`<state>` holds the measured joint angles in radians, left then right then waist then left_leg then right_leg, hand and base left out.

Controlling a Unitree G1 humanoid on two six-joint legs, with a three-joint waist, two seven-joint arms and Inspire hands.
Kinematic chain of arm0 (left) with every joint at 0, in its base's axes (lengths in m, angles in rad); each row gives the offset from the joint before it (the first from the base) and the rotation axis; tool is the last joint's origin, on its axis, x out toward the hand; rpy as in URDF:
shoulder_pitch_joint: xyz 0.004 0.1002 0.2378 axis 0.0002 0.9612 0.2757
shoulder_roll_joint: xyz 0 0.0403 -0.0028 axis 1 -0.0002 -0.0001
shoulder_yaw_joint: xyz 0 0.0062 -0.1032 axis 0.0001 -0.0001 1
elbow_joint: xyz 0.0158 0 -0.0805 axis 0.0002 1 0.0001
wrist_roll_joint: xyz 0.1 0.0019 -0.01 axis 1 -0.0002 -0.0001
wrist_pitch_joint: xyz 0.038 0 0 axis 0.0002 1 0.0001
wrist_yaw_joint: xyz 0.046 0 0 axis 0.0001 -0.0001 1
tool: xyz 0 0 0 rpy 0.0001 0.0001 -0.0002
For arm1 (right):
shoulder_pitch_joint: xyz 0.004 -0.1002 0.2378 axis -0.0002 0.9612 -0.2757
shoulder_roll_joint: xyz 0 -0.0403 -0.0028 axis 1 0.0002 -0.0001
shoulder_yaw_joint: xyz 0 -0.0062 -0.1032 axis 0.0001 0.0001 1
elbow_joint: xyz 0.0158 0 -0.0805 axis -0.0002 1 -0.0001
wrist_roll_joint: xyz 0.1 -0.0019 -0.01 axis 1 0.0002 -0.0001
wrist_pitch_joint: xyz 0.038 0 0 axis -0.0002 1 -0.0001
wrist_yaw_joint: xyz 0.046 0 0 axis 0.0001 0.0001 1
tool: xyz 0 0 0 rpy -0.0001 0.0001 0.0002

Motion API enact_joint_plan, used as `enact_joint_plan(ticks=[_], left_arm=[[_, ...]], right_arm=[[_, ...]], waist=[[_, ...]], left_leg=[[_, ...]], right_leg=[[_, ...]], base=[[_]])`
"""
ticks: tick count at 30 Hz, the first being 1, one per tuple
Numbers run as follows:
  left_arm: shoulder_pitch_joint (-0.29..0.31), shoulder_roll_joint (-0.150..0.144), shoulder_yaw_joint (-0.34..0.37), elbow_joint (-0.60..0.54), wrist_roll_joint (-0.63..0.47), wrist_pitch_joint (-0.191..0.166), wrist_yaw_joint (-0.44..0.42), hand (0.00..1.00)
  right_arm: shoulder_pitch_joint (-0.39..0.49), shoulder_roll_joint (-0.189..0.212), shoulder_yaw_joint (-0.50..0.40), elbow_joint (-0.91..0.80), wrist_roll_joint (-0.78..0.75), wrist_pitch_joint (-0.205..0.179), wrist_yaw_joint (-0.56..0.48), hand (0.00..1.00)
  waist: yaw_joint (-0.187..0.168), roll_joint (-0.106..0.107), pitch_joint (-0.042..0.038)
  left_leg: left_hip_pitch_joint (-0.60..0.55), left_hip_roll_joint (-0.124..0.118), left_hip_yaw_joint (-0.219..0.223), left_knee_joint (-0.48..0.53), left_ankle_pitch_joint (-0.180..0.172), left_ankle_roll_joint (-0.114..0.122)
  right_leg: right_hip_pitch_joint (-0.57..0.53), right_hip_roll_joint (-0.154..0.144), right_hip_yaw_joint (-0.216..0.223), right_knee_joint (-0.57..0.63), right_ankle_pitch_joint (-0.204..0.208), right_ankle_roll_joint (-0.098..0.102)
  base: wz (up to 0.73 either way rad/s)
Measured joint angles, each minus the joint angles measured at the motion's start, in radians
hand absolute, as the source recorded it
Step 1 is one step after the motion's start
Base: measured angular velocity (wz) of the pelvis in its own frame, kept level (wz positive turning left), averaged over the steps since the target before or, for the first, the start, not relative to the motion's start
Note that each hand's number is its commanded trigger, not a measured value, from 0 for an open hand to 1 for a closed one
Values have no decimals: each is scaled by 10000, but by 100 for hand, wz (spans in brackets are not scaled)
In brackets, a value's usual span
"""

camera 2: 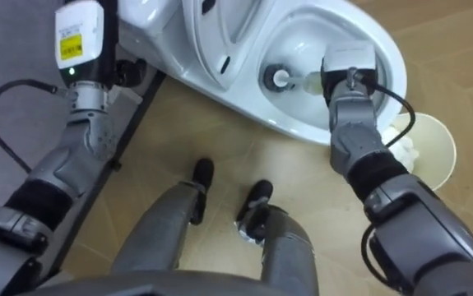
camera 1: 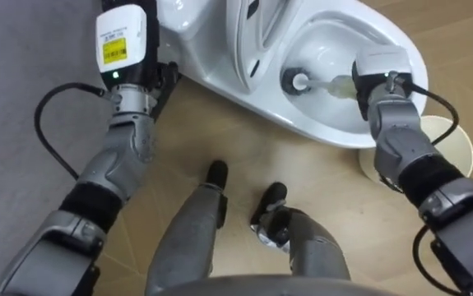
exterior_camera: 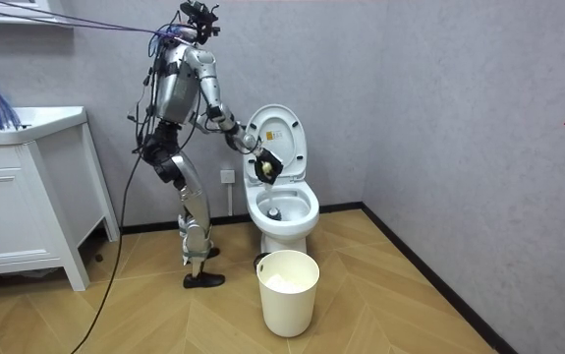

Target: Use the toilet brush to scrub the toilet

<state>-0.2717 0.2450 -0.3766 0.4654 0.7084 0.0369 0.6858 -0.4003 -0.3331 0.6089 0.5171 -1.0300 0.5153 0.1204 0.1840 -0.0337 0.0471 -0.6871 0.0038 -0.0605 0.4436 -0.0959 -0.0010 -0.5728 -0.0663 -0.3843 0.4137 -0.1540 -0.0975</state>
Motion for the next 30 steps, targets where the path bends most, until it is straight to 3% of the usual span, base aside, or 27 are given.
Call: enact_joint_plan(ticks=[4,7,10,12,13,15,16,18,20,23,24,26,30], left_arm=[[252,20,-6,-155,4,-15,112,0],[380,21,-27,-153,9,-17,388,0],[540,28,-189,-114,-12,-18,633,0],[559,47,-234,-103,1,-17,654,0],[560,103,-248,-103,-5,-21,664,0],[494,199,-250,73,-23,-68,662,0],[458,238,-251,128,-23,-76,663,0],[255,690,-312,275,-23,-216,704,0],[136,886,-286,271,23,-342,857,0],[-128,936,-151,277,33,-370,1047,0],[-160,939,-102,281,38,-407,1075,0],[-219,987,174,487,258,-651,1249,0],[-231,1002,421,662,777,-678,1476,0]], right_arm=[[405,44,3,-949,-542,467,696,100],[427,176,3,-1077,-980,529,982,100],[504,179,-12,-1001,-1008,519,936,100],[422,196,-31,-479,-859,304,554,100],[268,209,-82,29,-319,20,152,100],[-126,232,-626,1351,1477,-739,-773,100],[-197,215,-827,1623,2064,-921,-983,100],[-589,114,-1506,2700,4794,-1655,-1719,100],[-730,123,-2150,3009,6526,-1950,-2150,100],[-1470,59,-2900,3713,8874,-2119,-3057,100],[-1584,-12,-2975,3845,9215,-2126,-3145,100],[-1716,-280,-3034,4051,10105,-2330,-3312,100],[-1726,-362,-3191,4085,10313,-2575,-3434,100]], waist=[[5,-15,-36],[-3,-38,-76],[-45,-89,-136],[-46,-178,-162],[-77,-258,-155],[-117,-499,-113],[-126,-589,-92],[-262,-992,133],[-429,-1157,216],[-578,-1213,253],[-601,-1223,258],[-719,-1383,343],[-999,-1493,388]], left_leg=[[17,93,18,22,-54,-76],[2,159,25,15,-71,-114],[67,170,39,38,-68,-115],[160,148,50,30,-66,-111],[212,154,93,34,-63,-107],[353,194,311,34,-49,-83],[381,195,351,35,-45,-75],[462,169,447,33,-31,-54],[311,169,446,86,6,-38],[-105,196,505,245,22,-14],[-166,194,503,260,28,-4],[-214,170,505,270,44,3],[-375,130,519,412,53,27]], right_leg=[[16,90,9,-30,-30,-72],[26,169,4,-129,-4,-136],[121,185,-17,-143,-4,-141],[194,164,13,-144,-19,-123],[249,163,39,-157,-24,-115],[324,135,116,-106,-36,-95],[319,125,161,-53,-57,-81],[254,11,219,203,-226,-94],[68,-14,237,346,-258,-86],[-345,-80,222,608,-199,-137],[-407,-96,221,651,-194,-145],[-499,-148,222,779,-186,-161],[-733,-316,227,1098,-288,-161]], base=[[-2],[-3],[4],[2],[-7],[-8],[-8],[-2],[4],[-6],[0],[0],[4]])
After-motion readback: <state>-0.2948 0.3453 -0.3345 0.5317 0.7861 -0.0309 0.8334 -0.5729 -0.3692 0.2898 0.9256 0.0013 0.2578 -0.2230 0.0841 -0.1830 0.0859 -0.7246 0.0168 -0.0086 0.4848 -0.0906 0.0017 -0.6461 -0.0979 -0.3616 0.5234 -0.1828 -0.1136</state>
